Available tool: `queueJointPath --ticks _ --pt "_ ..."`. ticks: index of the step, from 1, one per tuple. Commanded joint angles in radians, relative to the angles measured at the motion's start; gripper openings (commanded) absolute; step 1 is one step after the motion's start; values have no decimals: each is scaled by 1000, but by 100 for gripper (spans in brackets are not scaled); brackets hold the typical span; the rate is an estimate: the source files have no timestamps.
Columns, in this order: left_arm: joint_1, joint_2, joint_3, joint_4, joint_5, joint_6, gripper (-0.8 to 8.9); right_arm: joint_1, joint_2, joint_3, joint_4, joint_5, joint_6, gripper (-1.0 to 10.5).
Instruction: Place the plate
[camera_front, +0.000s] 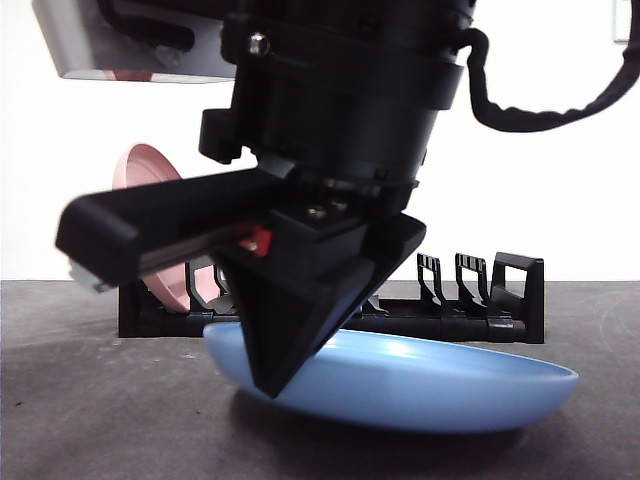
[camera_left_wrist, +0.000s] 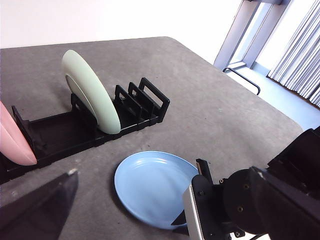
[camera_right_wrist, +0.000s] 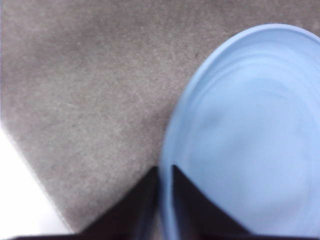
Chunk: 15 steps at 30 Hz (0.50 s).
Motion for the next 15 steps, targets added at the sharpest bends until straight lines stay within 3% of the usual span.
queueJointPath --ticks 1,4,7,15 --pt "-4 10 19 11 -2 10 549 16 14 14 9 -3 30 224" --pt "-4 10 19 12 -2 10 549 11 6 21 3 -50 67 364" --pt "-4 13 18 11 -16 14 549 -5 -17 46 -21 -136 109 428" --pt "-4 45 18 12 -35 14 549 -86 -149 94 -28 -298 145 434"
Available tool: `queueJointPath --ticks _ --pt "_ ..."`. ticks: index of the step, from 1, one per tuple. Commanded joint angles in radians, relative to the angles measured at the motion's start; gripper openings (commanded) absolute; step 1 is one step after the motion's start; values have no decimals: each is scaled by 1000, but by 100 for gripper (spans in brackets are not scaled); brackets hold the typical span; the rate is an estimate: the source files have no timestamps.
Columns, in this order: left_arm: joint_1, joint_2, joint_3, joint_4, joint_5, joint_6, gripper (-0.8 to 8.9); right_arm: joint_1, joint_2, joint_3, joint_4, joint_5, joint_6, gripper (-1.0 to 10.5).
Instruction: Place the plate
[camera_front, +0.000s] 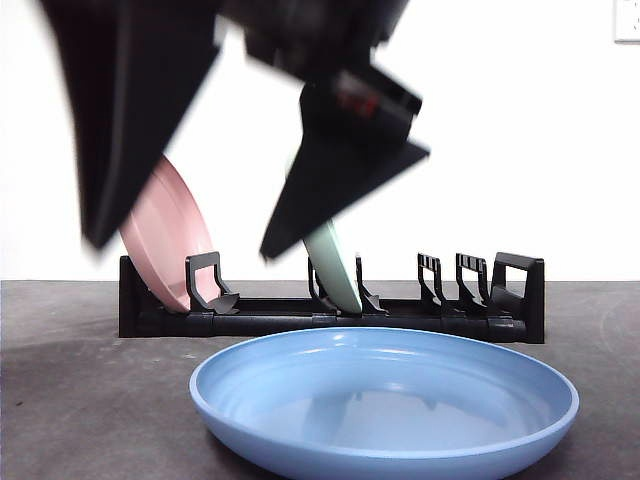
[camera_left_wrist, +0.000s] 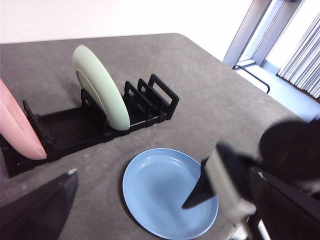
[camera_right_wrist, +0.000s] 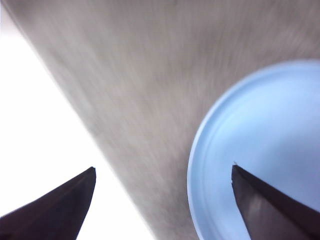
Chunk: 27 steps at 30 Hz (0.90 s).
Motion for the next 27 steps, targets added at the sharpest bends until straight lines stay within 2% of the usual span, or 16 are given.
queueJointPath --ticks 1,8,15,20,27 --pt "-4 22 18 12 -3 13 549 -32 -50 24 2 -69 23 434" --pt "-4 76 18 12 -3 13 549 -207 -248 24 -15 -221 15 434" --pt "-5 140 19 11 -3 13 549 -418 -447 24 -130 -322 -59 434" --pt "-11 209 19 14 -28 -18 527 -560 -599 24 -222 -372 -90 434" --pt "-43 397 45 11 -89 -78 530 -724 -792 24 -364 -375 -121 434"
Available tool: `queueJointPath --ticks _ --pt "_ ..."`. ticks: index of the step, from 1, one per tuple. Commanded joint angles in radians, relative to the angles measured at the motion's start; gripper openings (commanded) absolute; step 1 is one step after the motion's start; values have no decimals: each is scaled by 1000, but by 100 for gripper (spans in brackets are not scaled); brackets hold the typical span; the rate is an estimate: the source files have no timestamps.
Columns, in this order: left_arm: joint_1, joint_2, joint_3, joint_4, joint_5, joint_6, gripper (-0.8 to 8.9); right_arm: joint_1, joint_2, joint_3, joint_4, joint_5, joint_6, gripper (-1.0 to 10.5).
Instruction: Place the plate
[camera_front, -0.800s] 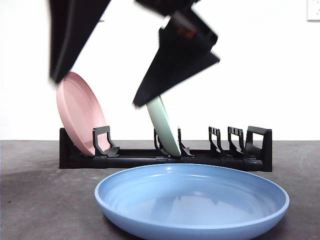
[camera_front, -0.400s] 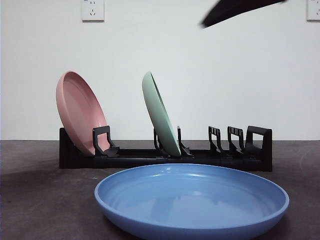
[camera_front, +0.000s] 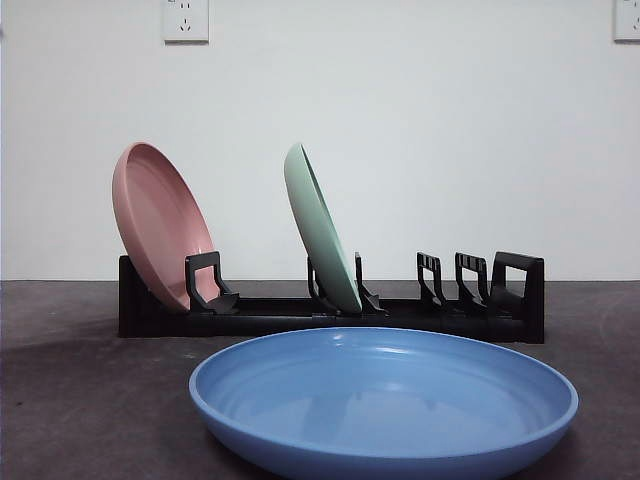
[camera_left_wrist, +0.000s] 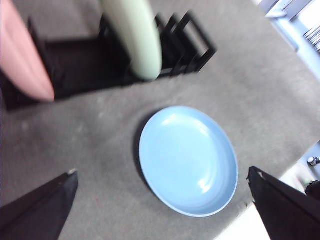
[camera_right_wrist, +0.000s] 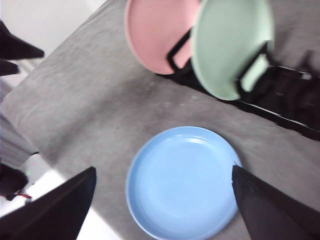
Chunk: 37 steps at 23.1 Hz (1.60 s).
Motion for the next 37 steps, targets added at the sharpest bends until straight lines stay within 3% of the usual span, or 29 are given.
queueJointPath --ticks 1,7,15,21,24,28,31,37 --pt "-17 85 51 11 -27 -24 530 -43 -48 18 -67 -5 -24 434" --pt "-82 283 208 -23 -210 -27 530 -86 -138 18 -148 -66 -8 434" --pt "-209 688 614 -141 -732 13 530 -86 -167 18 -192 -79 -6 434" --pt "-242 909 729 -142 -1053 82 528 -86 -167 18 -183 -79 -31 434" --pt "-243 966 729 -105 -1078 82 525 -86 -167 18 -142 -79 -34 434" --pt "-244 1001 729 -73 -1122 82 428 -86 -167 18 -130 -79 -39 433" --pt "-244 1002 729 -64 -1137 72 411 -86 -167 18 -124 -72 -41 433" --pt "-244 1002 729 -79 -1160 53 145 -86 -167 18 -108 -72 -40 433"
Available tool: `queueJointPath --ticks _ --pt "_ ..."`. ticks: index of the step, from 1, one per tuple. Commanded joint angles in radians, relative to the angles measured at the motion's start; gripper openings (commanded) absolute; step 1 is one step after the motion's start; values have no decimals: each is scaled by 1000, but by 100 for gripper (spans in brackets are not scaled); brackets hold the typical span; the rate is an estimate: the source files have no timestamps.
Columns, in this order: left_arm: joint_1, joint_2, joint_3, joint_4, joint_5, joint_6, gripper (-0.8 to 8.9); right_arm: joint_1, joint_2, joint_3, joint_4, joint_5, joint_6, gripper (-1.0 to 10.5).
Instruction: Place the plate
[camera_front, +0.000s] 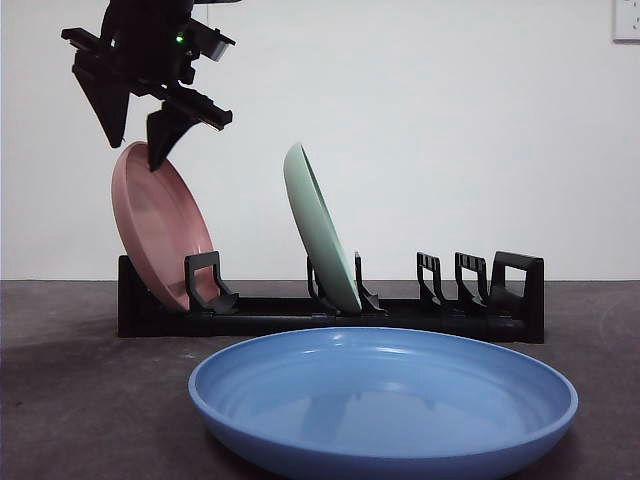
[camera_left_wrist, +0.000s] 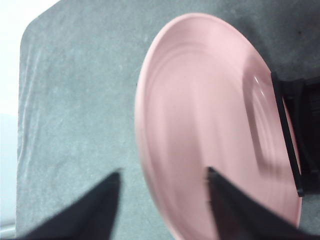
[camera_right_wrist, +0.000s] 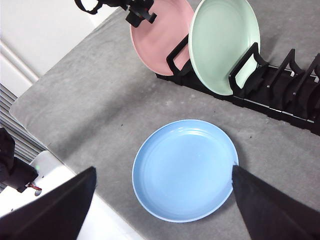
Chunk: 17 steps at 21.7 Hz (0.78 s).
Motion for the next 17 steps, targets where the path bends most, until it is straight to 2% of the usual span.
queueJointPath --ticks 1,8,9,17 --pt "-7 21 32 3 -10 -18 113 4 2 17 14 0 -12 433" --pt "-7 21 32 -10 -10 -41 46 4 2 17 20 0 -12 433" --pt "-7 21 32 -11 -10 -41 3 4 2 17 20 0 -12 433" --pt "-7 20 61 -14 -33 -17 4 5 2 17 20 0 -12 433"
